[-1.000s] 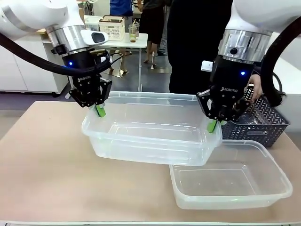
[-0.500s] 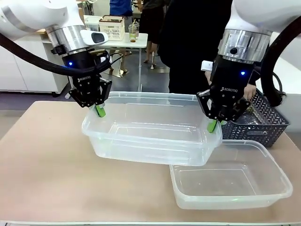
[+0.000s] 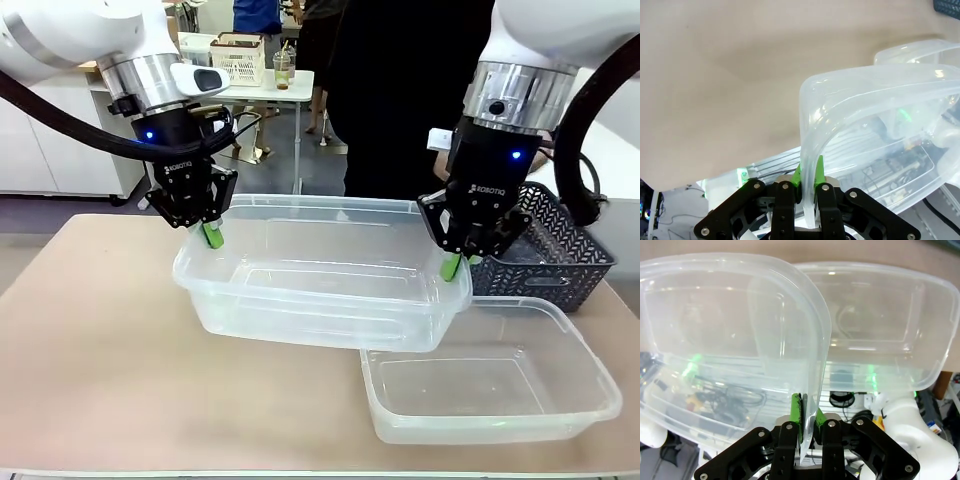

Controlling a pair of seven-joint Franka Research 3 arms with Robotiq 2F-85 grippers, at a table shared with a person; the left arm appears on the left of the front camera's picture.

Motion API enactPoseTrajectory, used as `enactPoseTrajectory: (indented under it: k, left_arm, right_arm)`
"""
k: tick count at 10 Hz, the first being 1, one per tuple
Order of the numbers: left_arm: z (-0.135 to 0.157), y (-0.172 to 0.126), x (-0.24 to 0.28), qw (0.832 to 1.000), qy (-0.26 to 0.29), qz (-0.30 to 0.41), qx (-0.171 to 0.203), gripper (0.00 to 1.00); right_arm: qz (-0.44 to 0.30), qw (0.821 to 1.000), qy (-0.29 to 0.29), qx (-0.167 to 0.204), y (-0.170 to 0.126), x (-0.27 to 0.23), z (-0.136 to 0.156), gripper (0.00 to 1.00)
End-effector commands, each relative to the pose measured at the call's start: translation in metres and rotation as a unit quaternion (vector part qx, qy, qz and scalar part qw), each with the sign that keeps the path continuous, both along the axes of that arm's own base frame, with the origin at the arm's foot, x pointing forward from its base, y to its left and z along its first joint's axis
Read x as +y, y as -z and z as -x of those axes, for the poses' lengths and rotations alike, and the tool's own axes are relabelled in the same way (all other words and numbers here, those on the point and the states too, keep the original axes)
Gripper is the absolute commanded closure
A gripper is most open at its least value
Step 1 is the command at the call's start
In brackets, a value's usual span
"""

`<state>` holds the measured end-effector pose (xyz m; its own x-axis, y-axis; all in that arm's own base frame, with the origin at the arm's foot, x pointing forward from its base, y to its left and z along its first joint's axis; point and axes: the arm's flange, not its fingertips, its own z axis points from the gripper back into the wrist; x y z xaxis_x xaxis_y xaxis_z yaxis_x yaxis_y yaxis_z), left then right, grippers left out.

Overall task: Sort the waste into each basket.
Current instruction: Offer the picked Organizing box to the human.

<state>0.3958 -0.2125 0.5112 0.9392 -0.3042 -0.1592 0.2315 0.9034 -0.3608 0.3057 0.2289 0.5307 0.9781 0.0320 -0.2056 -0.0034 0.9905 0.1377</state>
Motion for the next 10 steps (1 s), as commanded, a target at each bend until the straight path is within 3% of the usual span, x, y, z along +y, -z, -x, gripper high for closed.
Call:
enactPoseTrajectory:
  k: [1, 10]
  left_arm:
    - [0.0021, -0.0031, 0.0022, 1.0, -0.001, 0.004, -0.004, 0.95]
    - [0.0021, -0.0031, 0.0022, 1.0, -0.001, 0.004, -0.004, 0.95]
  right_arm:
    - [-0.008, 1.0, -0.005, 0.002, -0.0034, 0.0019, 0.0007, 0.94]
    - [-0.008, 1.0, -0.005, 0.002, -0.0034, 0.0019, 0.0007, 0.94]
